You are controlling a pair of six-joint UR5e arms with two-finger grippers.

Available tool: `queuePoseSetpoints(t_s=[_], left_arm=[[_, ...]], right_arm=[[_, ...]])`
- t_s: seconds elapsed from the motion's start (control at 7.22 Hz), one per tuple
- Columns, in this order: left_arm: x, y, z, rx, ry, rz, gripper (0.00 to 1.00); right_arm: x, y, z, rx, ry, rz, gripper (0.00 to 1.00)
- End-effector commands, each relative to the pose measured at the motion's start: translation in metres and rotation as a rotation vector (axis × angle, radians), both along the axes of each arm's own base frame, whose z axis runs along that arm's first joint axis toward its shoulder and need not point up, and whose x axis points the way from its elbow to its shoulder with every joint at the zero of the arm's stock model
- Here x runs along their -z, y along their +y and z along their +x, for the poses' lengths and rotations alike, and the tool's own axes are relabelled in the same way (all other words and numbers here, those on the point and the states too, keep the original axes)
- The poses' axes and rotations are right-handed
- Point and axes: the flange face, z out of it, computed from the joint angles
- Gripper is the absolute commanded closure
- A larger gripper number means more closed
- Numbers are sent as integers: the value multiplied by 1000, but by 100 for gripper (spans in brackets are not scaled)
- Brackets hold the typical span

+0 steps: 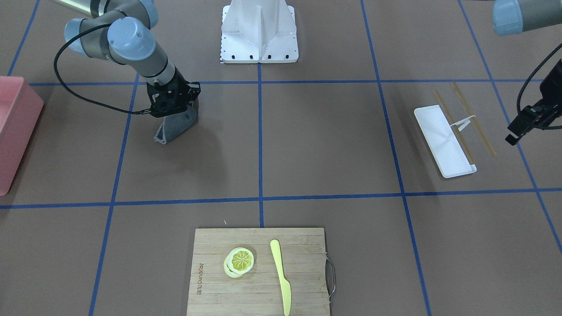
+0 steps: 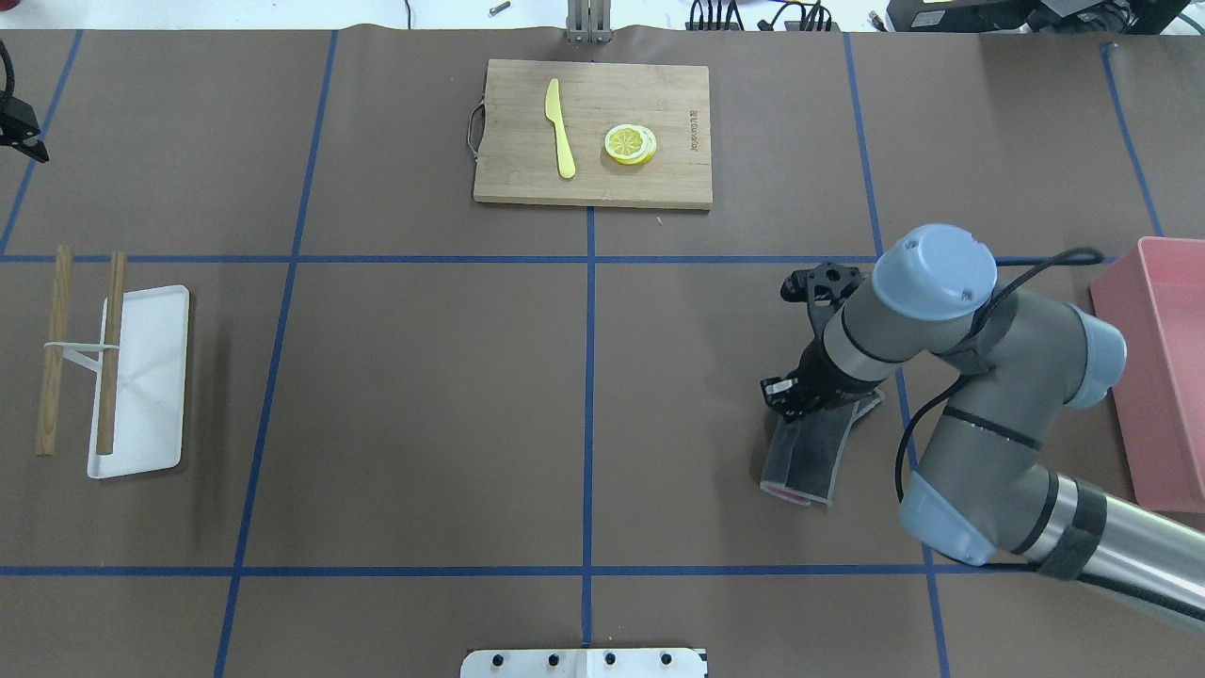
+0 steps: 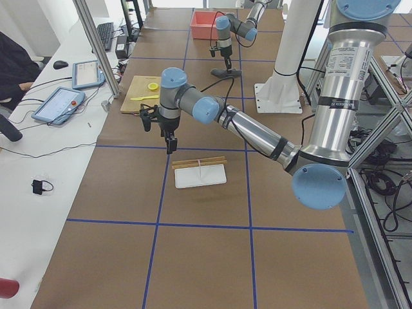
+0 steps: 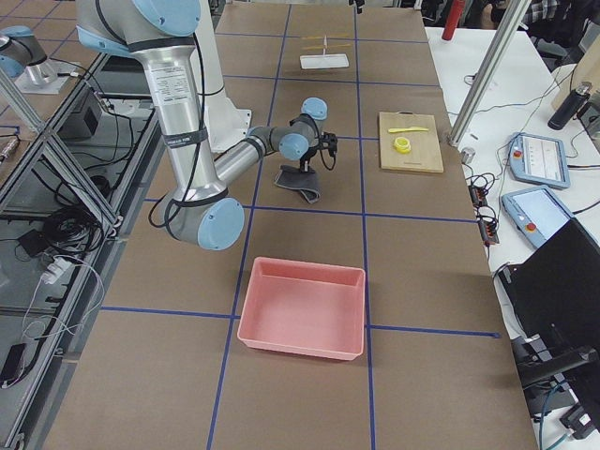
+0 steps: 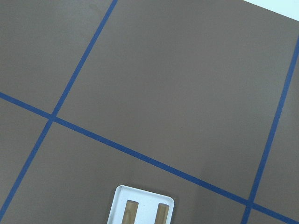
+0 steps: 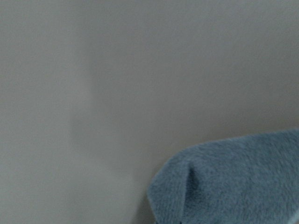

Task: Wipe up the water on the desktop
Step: 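Wipe the table surface with the cloth using the right gripper, then carry the cloth to the pink bin and drop it with the right gripper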

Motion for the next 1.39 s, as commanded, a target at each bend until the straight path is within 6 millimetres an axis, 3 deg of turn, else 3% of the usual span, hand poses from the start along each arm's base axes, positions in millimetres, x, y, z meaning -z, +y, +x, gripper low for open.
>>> queuePoseSetpoints(t_s=[0.0, 0.14, 0.42, 0.55, 0.69, 0.97, 1.25], left_arm=[[2, 0, 1, -1, 1, 3, 1], [3, 0, 1, -1, 2, 5, 1], [3, 0, 0, 0, 2, 5, 1], [3, 0, 1, -1, 2, 5, 1], [3, 0, 1, -1, 2, 5, 1], [6, 1, 0, 0, 5, 11, 1], [11, 2, -1, 2, 8, 21, 1]], right_arm=[[-30, -69, 54, -33, 15, 12, 100], [-26, -90, 87, -57, -18, -1, 100], [13, -122, 142, -133, -91, 40, 100], [30, -130, 179, -169, -130, 49, 100], [41, -137, 227, -214, -175, 45, 100], [22, -133, 329, -313, -234, -20, 100], [-52, -73, 425, -376, -181, 28, 100]])
